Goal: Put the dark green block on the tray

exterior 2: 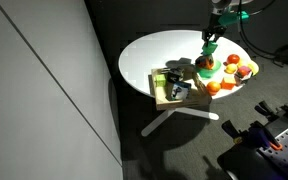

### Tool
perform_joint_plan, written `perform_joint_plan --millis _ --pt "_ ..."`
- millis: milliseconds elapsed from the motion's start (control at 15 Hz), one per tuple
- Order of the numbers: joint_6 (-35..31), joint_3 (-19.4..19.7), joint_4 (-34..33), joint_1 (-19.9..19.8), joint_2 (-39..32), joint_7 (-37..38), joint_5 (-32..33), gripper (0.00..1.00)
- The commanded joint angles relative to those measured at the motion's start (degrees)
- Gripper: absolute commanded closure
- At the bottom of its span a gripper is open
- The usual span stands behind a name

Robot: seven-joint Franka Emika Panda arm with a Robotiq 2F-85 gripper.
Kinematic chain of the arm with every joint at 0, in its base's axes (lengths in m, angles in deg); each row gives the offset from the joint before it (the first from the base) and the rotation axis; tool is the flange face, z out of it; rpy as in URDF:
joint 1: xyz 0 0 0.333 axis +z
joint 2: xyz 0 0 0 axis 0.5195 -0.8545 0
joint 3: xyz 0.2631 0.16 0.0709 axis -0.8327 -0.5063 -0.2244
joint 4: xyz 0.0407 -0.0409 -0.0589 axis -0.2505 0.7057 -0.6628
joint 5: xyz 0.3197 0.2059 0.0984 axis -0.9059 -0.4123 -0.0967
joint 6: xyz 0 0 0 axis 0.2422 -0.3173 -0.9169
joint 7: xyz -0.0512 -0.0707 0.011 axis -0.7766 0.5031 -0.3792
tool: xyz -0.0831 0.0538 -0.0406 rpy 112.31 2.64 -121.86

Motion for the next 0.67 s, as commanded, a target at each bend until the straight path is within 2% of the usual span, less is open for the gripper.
perform_joint_plan --millis 0,600 --pt "-0.1 -0.2 4.1 1.7 4.3 0.2 1.2 0.69" --pt "3.2 0.3 8.6 7.3 7.1 4.5 6.6 0.69"
